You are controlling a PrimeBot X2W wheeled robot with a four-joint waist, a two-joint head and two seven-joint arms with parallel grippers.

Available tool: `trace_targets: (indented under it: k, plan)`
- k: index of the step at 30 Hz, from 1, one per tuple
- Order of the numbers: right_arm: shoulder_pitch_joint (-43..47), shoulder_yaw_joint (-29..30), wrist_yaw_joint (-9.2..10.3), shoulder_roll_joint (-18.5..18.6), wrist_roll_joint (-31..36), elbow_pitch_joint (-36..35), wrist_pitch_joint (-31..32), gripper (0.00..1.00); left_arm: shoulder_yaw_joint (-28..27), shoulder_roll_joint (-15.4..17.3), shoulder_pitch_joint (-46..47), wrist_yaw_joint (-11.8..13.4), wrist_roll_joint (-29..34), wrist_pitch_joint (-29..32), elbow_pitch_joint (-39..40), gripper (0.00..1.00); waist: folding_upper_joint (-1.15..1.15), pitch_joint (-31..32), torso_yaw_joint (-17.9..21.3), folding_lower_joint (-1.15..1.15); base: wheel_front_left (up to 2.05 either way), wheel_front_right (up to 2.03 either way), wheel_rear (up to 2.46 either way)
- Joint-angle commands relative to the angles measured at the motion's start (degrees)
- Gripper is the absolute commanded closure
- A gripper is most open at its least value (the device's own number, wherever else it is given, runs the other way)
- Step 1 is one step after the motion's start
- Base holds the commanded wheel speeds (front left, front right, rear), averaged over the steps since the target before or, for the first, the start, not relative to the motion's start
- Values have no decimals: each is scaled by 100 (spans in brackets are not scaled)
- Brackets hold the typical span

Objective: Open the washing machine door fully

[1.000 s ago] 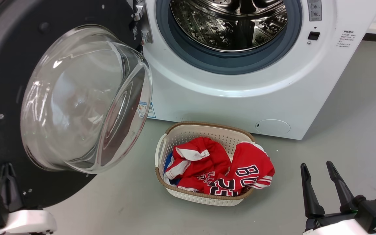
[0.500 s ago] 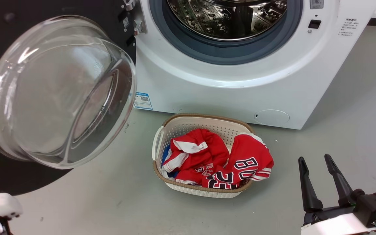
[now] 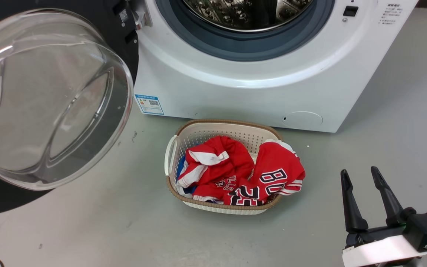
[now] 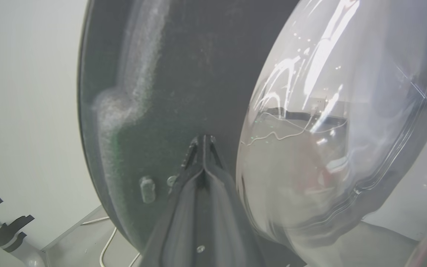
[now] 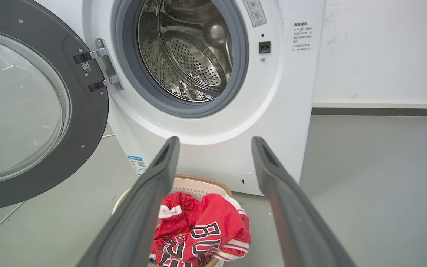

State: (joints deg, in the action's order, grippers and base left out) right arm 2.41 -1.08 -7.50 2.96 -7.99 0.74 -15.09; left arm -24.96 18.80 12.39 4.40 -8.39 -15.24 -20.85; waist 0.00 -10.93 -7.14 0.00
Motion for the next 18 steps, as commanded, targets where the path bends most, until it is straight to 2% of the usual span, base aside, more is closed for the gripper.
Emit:
trace_targets:
  k: [1,18]
  plan:
    - [-86,6,1,-17,37,-20,-11,0,-81,71,122,-17,-7,17,-49,100,0,-41,21,0,0,0,0]
    - [-150,9,1,-17,56,15,-11,0,-397,146,515,-323,159,16,-808,100,0,-112,45,0,0,0,0]
